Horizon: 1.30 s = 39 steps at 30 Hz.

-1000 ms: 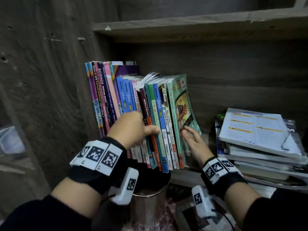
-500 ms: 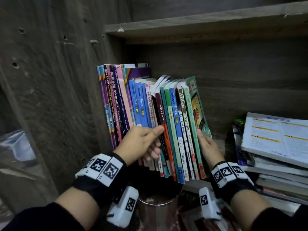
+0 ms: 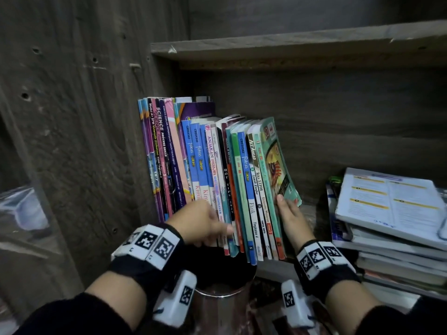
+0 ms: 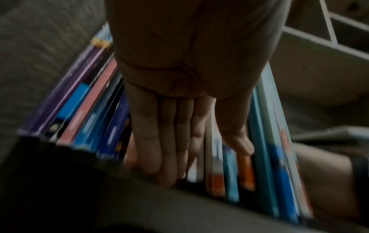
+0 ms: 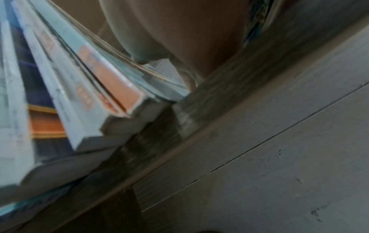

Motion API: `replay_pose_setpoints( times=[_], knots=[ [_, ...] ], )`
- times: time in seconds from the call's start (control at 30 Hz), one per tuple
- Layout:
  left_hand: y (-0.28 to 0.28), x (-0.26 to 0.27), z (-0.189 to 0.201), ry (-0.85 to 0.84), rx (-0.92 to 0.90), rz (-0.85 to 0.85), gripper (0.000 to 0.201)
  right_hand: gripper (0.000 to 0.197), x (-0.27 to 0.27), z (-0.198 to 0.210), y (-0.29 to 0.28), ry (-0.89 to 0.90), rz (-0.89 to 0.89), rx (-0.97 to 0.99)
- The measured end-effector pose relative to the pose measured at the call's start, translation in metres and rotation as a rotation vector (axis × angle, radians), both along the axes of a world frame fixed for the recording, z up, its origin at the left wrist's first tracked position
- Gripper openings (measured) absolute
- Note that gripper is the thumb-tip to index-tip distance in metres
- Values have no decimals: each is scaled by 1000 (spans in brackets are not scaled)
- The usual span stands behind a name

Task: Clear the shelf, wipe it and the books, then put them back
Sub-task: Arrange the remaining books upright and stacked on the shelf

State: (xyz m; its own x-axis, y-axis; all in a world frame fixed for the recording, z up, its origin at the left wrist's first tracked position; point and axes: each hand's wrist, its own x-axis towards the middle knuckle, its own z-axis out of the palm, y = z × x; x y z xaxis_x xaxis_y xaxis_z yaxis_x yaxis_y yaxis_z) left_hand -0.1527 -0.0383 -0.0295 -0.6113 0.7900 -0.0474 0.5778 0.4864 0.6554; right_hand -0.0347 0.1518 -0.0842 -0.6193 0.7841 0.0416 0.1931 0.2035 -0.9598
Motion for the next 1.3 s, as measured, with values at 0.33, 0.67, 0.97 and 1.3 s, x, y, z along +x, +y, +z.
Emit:
replay_pose_setpoints(
  times=[0.33, 0.67, 0.97, 1.3],
  knots=[
    [27, 23, -43, 311, -180, 104, 44, 81, -7, -2, 9, 16, 32, 18],
    [2, -1, -38, 55, -96, 39, 43, 59, 3, -2, 4, 120, 3, 13],
    [8, -24, -44, 294, -237, 64, 34, 58, 7, -8, -4, 67, 42, 98],
    [7, -12, -42, 476, -357, 92, 17, 56, 22, 4, -14, 93, 83, 84]
  ],
)
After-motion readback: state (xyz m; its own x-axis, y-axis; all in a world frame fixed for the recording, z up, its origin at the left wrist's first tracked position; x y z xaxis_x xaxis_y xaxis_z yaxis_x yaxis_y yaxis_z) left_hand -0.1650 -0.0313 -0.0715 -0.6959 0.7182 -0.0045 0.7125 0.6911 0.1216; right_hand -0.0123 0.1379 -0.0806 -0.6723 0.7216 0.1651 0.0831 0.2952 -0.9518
